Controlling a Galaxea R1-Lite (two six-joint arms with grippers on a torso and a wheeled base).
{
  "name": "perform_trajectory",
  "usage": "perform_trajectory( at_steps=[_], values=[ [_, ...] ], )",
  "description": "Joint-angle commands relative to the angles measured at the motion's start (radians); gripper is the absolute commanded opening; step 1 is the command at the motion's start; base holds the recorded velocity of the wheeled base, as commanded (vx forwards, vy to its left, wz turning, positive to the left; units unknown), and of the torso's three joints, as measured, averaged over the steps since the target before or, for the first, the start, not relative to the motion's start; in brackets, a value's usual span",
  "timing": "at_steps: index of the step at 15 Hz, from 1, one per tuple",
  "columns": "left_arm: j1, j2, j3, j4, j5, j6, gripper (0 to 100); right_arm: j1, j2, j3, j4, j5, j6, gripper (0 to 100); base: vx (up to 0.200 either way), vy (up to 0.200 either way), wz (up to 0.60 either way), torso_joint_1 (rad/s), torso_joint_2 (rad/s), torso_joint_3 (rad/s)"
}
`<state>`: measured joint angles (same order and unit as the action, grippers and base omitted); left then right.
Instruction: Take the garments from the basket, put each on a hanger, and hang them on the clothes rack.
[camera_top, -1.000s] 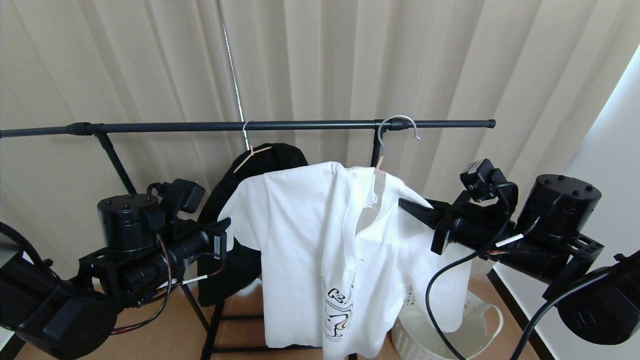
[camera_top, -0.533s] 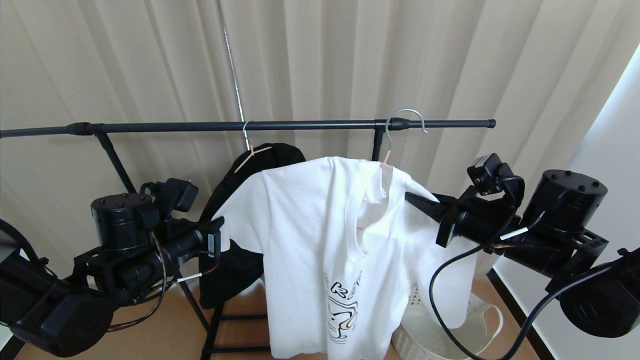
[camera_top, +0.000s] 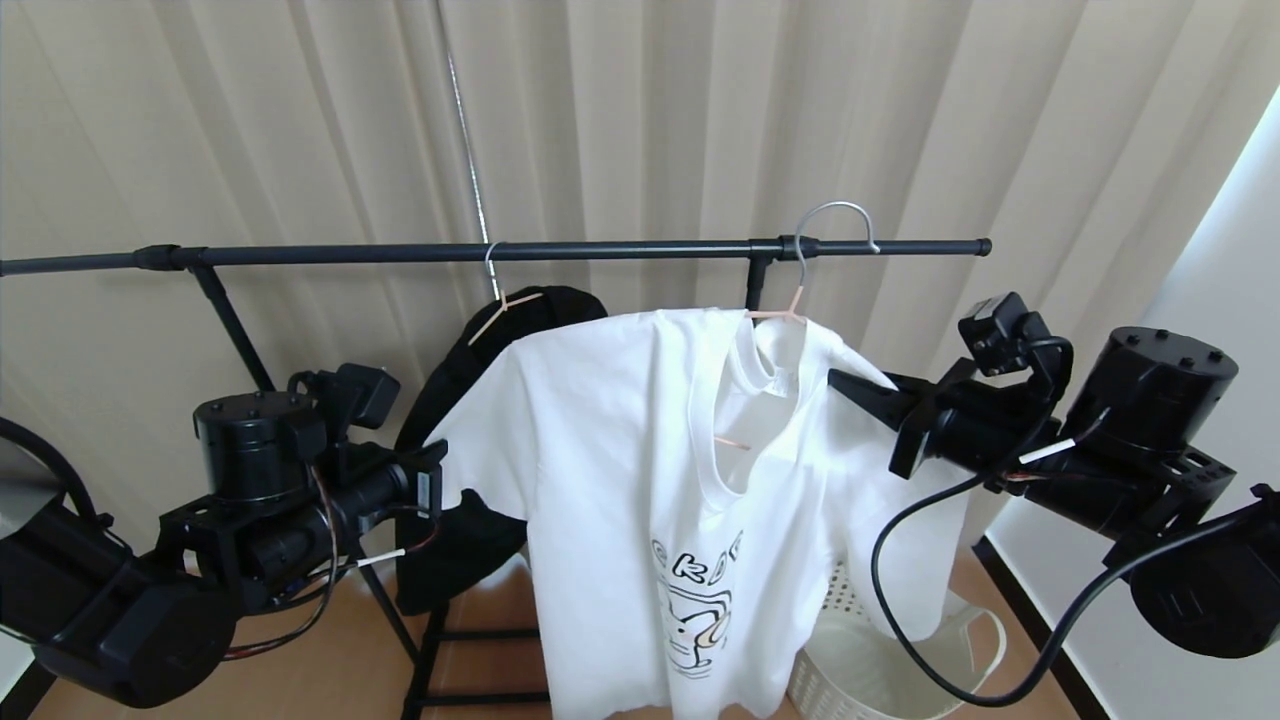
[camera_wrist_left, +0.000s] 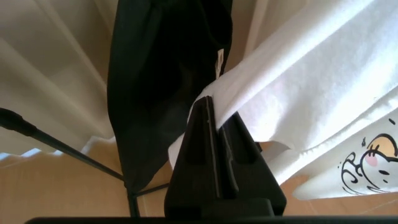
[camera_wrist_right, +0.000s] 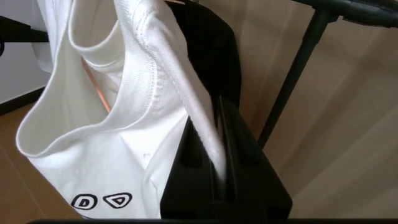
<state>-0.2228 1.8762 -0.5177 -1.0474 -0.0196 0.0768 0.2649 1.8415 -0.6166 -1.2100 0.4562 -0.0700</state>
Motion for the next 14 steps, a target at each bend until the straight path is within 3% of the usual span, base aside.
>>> perform_trajectory(
  at_steps=[1, 14],
  values=[
    [0.000, 0.006, 0.002, 0.000, 0.000, 0.001, 0, -0.004, -0.002, -0.005, 0.000, 0.001, 0.001, 0, 0.000, 0.000, 0.00, 0.000, 0.00, 0.000],
    [0.002, 0.006, 0.015, 0.000, 0.000, 0.006, 0, -0.059, -0.018, -0.026, 0.000, 0.015, 0.027, 0, 0.000, 0.000, 0.00, 0.000, 0.00, 0.000]
  ],
)
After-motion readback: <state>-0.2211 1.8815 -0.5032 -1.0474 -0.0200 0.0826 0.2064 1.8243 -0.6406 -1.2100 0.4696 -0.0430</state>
